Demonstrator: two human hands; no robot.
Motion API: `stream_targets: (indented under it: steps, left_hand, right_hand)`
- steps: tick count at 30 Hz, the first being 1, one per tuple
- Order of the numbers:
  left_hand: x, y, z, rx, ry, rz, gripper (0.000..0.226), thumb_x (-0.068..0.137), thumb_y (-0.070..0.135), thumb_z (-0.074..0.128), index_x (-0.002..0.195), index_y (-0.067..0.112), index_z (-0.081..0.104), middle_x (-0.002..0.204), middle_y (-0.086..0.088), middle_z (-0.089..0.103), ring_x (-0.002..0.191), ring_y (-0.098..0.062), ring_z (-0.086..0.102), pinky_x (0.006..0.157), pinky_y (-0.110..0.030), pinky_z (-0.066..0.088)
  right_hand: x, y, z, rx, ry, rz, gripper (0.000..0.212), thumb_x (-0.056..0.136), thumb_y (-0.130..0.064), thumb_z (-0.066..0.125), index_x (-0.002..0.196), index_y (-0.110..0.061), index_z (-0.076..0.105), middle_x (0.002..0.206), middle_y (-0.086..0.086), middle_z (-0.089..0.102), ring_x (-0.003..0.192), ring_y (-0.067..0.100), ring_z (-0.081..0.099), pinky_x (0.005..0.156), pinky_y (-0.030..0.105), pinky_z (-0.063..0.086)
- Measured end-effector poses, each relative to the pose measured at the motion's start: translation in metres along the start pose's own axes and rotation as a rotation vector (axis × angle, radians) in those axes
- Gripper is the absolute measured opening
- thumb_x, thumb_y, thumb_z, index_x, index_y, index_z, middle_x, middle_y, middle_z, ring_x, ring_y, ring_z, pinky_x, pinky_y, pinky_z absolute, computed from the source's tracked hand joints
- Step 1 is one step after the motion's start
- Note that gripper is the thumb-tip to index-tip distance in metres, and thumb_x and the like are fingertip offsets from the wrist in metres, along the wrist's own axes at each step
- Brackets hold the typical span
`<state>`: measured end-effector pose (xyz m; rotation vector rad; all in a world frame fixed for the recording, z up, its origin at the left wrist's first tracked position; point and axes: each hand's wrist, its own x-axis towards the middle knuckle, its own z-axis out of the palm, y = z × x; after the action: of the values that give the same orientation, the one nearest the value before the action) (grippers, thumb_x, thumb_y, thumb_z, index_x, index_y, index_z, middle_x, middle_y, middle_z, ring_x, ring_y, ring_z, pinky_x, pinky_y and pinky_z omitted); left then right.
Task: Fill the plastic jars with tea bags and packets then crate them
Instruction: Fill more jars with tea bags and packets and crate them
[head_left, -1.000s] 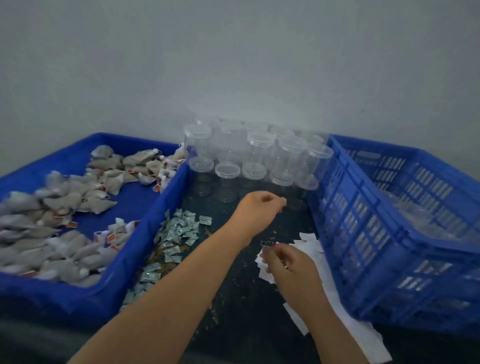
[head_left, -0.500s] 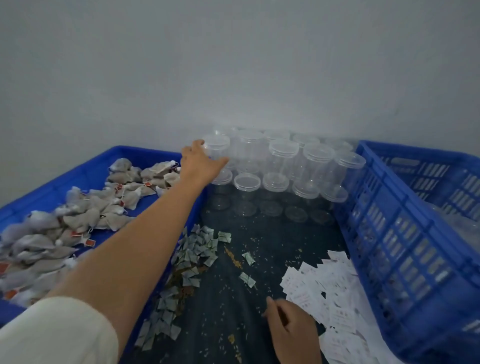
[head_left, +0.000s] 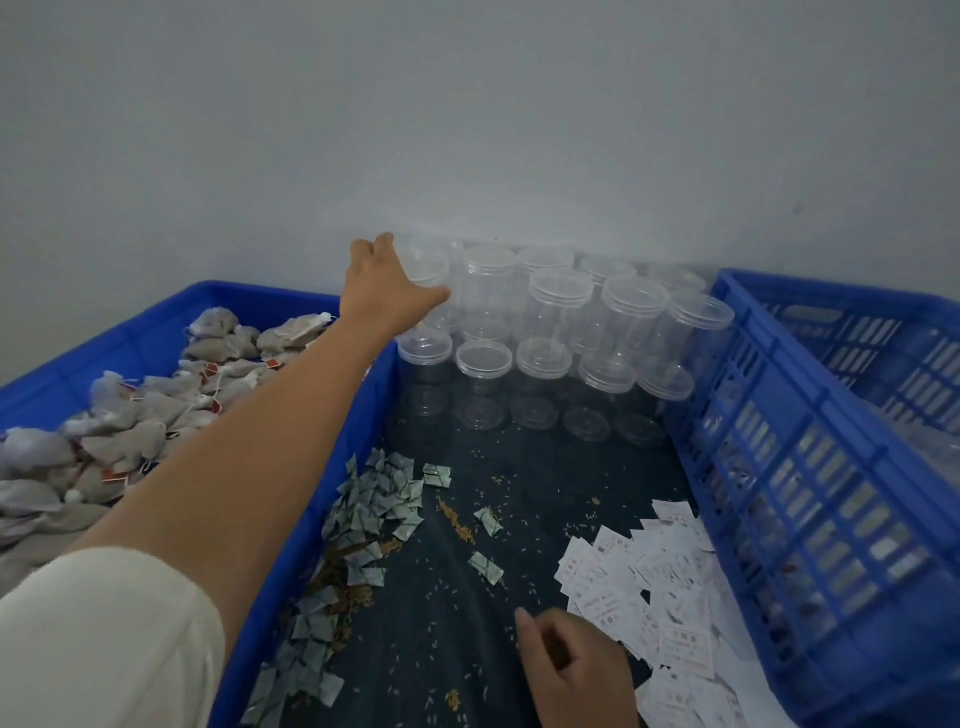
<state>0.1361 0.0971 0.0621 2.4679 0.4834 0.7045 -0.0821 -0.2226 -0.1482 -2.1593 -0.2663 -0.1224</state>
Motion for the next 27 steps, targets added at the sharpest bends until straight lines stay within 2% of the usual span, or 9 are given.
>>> stream_targets:
  steps: [5, 8, 11, 13, 17, 19, 22, 25, 27]
  left_hand:
    - [-0.051, 0.029, -0.053, 0.149, -0.265, 0.185, 0.113, 0.068, 0.075, 0.081, 0.156, 0.018, 0.038, 0.147, -0.008, 0.032, 0.138, -0.031, 0.04, 0.109, -0.049, 0.043]
    - [-0.107, 0.045, -0.072, 0.256, -0.43, 0.371, 0.119, 0.062, 0.088, 0.076, 0.153, 0.021, 0.038, 0.144, -0.001, 0.036, 0.122, -0.021, 0.047, 0.098, -0.041, 0.048]
    - [-0.177, 0.051, -0.064, 0.227, -0.617, 0.475, 0.118, 0.061, 0.096, 0.066, 0.156, 0.037, 0.027, 0.144, 0.003, 0.041, 0.117, -0.017, 0.052, 0.088, -0.033, 0.05]
    - [-0.223, 0.048, -0.051, 0.24, -0.673, 0.566, 0.11, 0.064, 0.1, 0.057, 0.153, 0.047, 0.021, 0.135, 0.003, 0.039, 0.114, -0.018, 0.052, 0.087, -0.035, 0.051]
    - [-0.285, 0.04, -0.026, 0.35, -0.565, 0.708, 0.099, 0.077, 0.1, 0.042, 0.142, 0.026, 0.036, 0.123, 0.005, 0.04, 0.099, -0.014, 0.048, 0.085, -0.037, 0.05]
    - [-0.295, 0.036, -0.021, 0.345, -0.535, 0.711, 0.098, 0.079, 0.099, 0.041, 0.143, 0.025, 0.037, 0.124, 0.005, 0.043, 0.102, -0.017, 0.056, 0.079, -0.035, 0.045]
    - [-0.292, 0.027, -0.024, 0.336, -0.584, 0.875, 0.09, 0.084, 0.094, 0.043, 0.154, 0.041, 0.024, 0.131, 0.0, 0.044, 0.108, -0.023, 0.058, 0.08, -0.039, 0.047]
    - [-0.283, 0.021, -0.028, 0.354, -0.527, 1.073, 0.081, 0.09, 0.088, 0.043, 0.15, 0.034, 0.036, 0.136, 0.002, 0.047, 0.116, -0.02, 0.051, 0.091, -0.037, 0.05]
    - [-0.284, 0.019, -0.027, 0.364, -0.454, 1.129, 0.077, 0.093, 0.086, 0.039, 0.144, 0.028, 0.044, 0.13, 0.004, 0.052, 0.109, -0.017, 0.048, 0.087, -0.034, 0.049]
  right_hand:
    - [-0.002, -0.004, -0.003, 0.055, -0.014, -0.041, 0.037, 0.089, -0.055, 0.068, 0.062, -0.032, 0.057, 0.061, -0.01, 0.058, 0.06, 0.009, 0.057, 0.056, 0.016, 0.039]
    - [-0.004, -0.007, -0.006, 0.089, -0.015, -0.063, 0.028, 0.084, -0.065, 0.072, 0.087, -0.037, 0.067, 0.086, -0.017, 0.067, 0.08, 0.008, 0.065, 0.067, 0.017, 0.048]
    - [-0.01, -0.012, -0.01, 0.096, 0.02, -0.148, 0.078, 0.074, -0.087, 0.071, 0.132, -0.037, 0.057, 0.125, -0.027, 0.058, 0.115, 0.005, 0.06, 0.086, 0.016, 0.051]
    - [-0.016, -0.013, -0.012, 0.112, 0.01, -0.187, 0.107, 0.069, -0.091, 0.071, 0.149, -0.025, 0.047, 0.144, -0.017, 0.051, 0.13, 0.008, 0.053, 0.097, 0.022, 0.051]
    - [-0.022, -0.014, -0.015, 0.31, -0.009, -0.135, 0.121, 0.056, -0.074, 0.096, 0.154, -0.029, 0.039, 0.141, -0.01, 0.061, 0.126, 0.017, 0.065, 0.096, 0.038, 0.06]
    - [-0.022, -0.015, -0.018, 0.408, -0.024, -0.115, 0.116, 0.061, -0.061, 0.101, 0.155, -0.034, 0.04, 0.134, -0.011, 0.068, 0.117, 0.016, 0.073, 0.085, 0.034, 0.064]
    - [-0.021, -0.015, -0.019, 0.343, 0.009, -0.181, 0.085, 0.07, -0.058, 0.095, 0.141, -0.037, 0.053, 0.125, -0.009, 0.073, 0.109, 0.016, 0.075, 0.083, 0.035, 0.064]
    - [-0.02, -0.019, -0.018, 0.291, 0.01, -0.233, 0.074, 0.069, -0.054, 0.098, 0.13, -0.042, 0.056, 0.119, -0.013, 0.072, 0.103, 0.013, 0.074, 0.077, 0.02, 0.059]
    - [-0.021, -0.02, -0.017, 0.242, -0.014, -0.257, 0.071, 0.07, -0.054, 0.098, 0.126, -0.046, 0.055, 0.117, -0.015, 0.071, 0.1, 0.012, 0.073, 0.075, 0.016, 0.056]
